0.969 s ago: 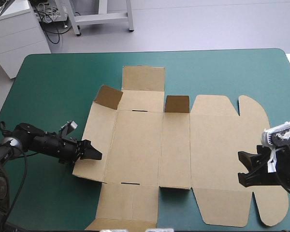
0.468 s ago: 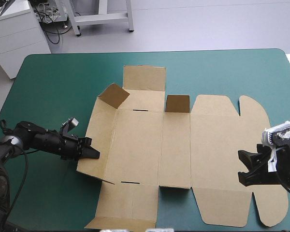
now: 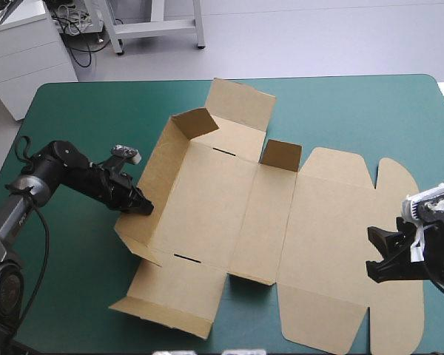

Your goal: Fold the box

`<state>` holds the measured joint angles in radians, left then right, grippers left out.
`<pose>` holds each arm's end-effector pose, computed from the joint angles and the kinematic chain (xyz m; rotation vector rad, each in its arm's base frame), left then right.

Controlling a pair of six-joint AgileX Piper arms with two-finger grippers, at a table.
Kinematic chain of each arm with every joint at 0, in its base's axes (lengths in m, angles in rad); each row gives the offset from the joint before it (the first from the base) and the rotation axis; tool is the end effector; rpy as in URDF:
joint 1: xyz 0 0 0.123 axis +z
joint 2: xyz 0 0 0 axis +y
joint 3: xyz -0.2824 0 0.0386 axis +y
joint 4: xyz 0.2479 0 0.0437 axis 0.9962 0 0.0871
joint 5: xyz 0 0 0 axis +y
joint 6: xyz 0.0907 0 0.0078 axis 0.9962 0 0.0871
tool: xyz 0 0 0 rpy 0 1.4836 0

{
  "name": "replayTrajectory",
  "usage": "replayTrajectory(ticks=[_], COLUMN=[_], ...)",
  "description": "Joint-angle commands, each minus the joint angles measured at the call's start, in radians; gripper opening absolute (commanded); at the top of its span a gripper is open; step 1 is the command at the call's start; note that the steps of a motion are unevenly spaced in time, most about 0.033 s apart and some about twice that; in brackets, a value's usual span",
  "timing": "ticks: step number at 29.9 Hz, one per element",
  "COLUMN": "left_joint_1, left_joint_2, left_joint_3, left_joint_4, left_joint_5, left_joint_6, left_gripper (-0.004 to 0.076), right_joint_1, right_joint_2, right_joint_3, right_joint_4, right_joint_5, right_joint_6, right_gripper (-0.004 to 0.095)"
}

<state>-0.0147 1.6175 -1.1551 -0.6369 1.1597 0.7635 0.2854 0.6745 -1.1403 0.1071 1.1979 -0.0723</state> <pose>0.3015 -0.0541 0.2561 0.7277 2.6978 -0.7676 0.0721 0.0306 0.4255 -0.4070 2.1838 0.2497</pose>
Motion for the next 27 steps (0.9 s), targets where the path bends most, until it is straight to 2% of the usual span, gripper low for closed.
replayTrajectory(ticks=[1,6,11,13,19,24,27], left_joint_1=[-0.043,-0.102,-0.173,-0.199,-0.281,-0.360,-0.403], left_joint_2=[-0.037,-0.031,0.007,0.024,0.086,0.102,0.102], left_joint_3=[-0.148,-0.310,-0.433,-0.466,-0.552,-0.564,-0.564], left_joint_4=[0.089,0.160,0.164,0.169,0.240,0.388,0.448], left_joint_5=[-0.063,-0.173,-0.196,-0.241,-0.483,-0.678,-0.695], left_joint_6=[0.038,0.155,0.411,0.476,0.501,0.530,0.518], left_gripper=[-0.0032,-0.0032,-0.0032,-0.0032,-0.0032,-0.0032,-0.0032], right_joint_1=[-0.005,-0.005,-0.005,-0.005,-0.005,-0.005,-0.005], right_joint_2=[0.003,0.003,0.003,0.003,0.011,0.023,0.035], right_joint_3=[-0.023,-0.023,-0.023,-0.023,-0.022,-0.022,-0.021], right_joint_4=[-0.006,-0.006,-0.004,-0.002,-0.002,0.006,-0.001], right_joint_5=[-0.066,-0.078,-0.086,-0.088,-0.107,-0.107,-0.105], right_joint_6=[-0.010,-0.008,-0.008,-0.008,-0.008,-0.001,-0.001], right_gripper=[0.0468,0.0468,0.0468,0.0468,0.0468,0.0468,0.0468])
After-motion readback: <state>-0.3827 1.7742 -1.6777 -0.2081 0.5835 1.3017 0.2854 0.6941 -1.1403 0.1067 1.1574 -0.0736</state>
